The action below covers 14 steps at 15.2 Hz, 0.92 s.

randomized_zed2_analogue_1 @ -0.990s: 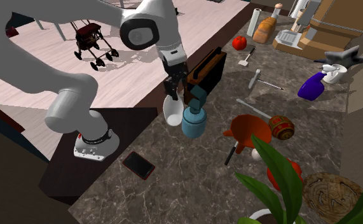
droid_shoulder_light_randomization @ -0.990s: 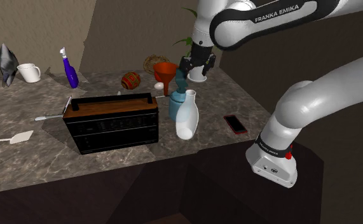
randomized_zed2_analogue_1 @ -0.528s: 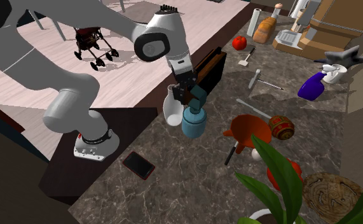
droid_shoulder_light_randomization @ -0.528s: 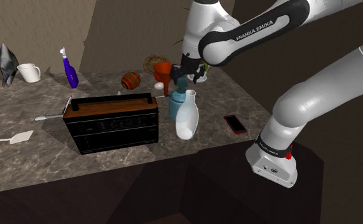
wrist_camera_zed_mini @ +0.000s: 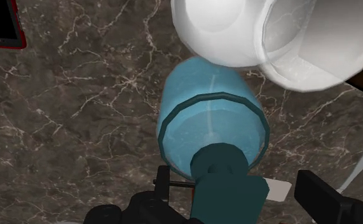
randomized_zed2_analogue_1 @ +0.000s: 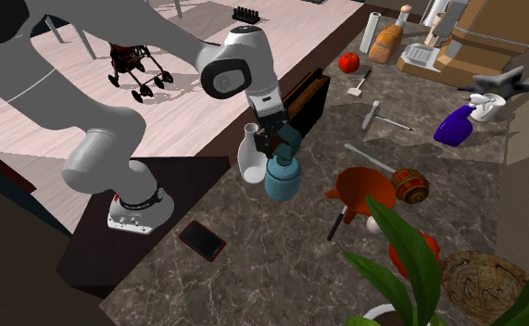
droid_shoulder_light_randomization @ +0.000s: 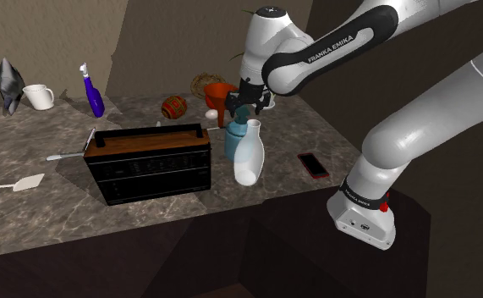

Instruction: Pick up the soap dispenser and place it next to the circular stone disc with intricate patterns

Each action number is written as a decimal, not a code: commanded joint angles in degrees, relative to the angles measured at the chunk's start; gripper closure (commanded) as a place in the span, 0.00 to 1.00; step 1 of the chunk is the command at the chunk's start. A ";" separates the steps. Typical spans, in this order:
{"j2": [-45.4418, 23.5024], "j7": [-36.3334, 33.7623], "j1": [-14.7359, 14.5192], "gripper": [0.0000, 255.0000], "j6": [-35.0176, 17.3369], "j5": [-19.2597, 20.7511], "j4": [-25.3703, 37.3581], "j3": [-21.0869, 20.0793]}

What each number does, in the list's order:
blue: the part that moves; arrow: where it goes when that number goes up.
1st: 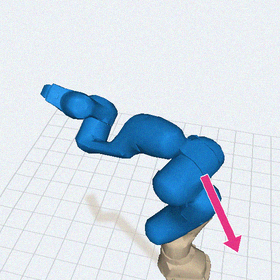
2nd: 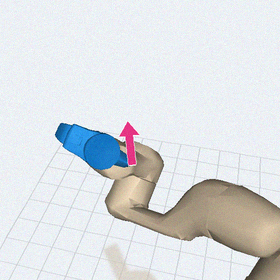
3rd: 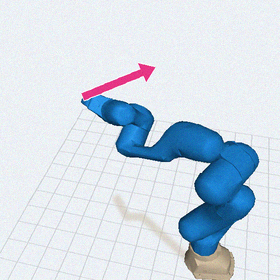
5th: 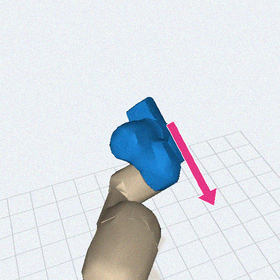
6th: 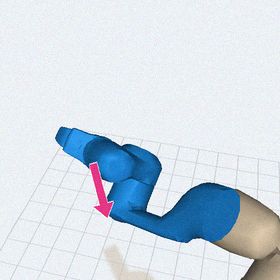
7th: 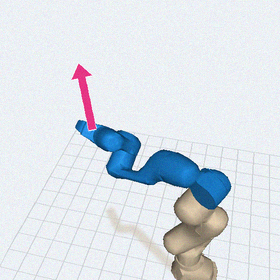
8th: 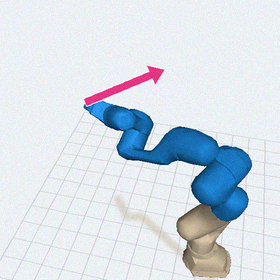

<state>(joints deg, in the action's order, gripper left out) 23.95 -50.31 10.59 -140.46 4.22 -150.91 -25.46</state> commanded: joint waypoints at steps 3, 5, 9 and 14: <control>-0.03 -0.01 0.01 0.00 -0.04 0.02 -0.01 -0.01; -0.03 -0.01 0.01 1.00 -0.04 0.02 -0.01 -0.01; -0.03 0.00 0.02 1.00 -0.04 0.02 0.00 0.00; 0.47 0.34 -0.18 1.00 0.84 -0.26 0.40 0.24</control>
<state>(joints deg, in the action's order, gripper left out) 24.17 -50.10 10.52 -140.05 4.10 -150.70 -25.31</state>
